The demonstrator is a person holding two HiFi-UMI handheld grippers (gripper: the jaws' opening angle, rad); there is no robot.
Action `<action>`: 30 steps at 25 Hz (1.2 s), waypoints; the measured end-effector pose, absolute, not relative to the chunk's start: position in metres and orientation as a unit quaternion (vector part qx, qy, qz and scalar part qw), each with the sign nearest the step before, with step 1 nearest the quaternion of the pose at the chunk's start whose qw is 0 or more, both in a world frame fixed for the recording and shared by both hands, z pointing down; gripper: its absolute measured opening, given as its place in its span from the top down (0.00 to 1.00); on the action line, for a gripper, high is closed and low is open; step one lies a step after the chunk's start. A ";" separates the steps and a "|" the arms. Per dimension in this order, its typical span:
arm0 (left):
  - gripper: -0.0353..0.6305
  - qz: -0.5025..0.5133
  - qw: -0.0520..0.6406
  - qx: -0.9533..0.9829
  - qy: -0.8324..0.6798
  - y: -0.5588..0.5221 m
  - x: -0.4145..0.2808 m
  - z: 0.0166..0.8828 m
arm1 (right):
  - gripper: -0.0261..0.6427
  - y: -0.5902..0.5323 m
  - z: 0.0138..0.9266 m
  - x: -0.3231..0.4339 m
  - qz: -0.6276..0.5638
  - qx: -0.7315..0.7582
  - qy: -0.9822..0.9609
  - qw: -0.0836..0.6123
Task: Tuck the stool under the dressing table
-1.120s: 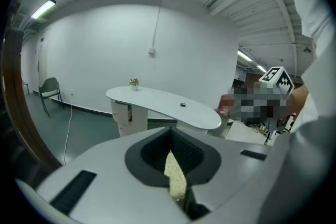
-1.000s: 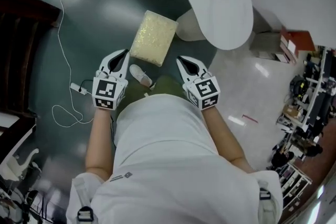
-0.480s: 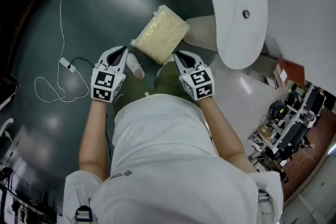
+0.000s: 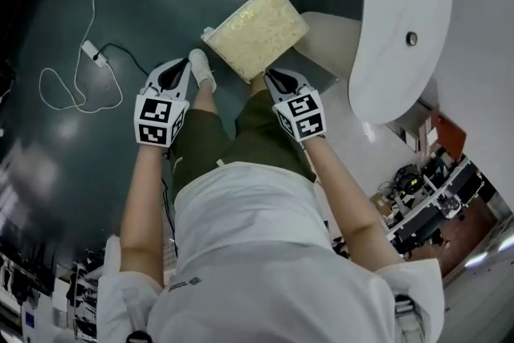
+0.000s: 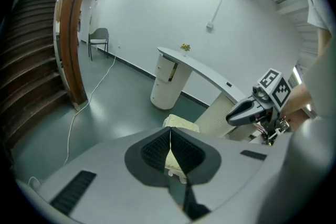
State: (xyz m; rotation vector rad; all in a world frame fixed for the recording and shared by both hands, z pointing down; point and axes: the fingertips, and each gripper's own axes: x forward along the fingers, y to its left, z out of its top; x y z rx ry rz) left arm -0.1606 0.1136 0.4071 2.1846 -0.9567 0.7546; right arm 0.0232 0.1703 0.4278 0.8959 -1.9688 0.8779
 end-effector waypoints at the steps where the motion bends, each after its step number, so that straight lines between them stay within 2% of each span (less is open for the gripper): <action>1: 0.94 0.287 0.322 0.826 -0.364 0.115 -0.156 0.415 | 0.88 0.172 0.438 0.026 0.349 0.344 -0.775 0.400; 7: 0.94 0.304 0.346 0.813 -0.356 0.122 -0.132 0.474 | 0.85 0.179 0.510 0.050 0.351 0.309 -0.761 0.449; 18: 0.94 0.367 0.341 0.800 -0.330 0.135 -0.119 0.593 | 0.80 0.189 0.644 0.112 0.386 0.316 -0.708 0.499; 23: 0.84 0.394 0.338 0.796 -0.311 0.146 -0.115 0.641 | 0.74 0.216 0.687 0.130 0.397 0.313 -0.689 0.520; 30: 0.70 0.431 0.333 0.792 -0.275 0.157 -0.110 0.704 | 0.70 0.226 0.735 0.146 0.391 0.299 -0.686 0.537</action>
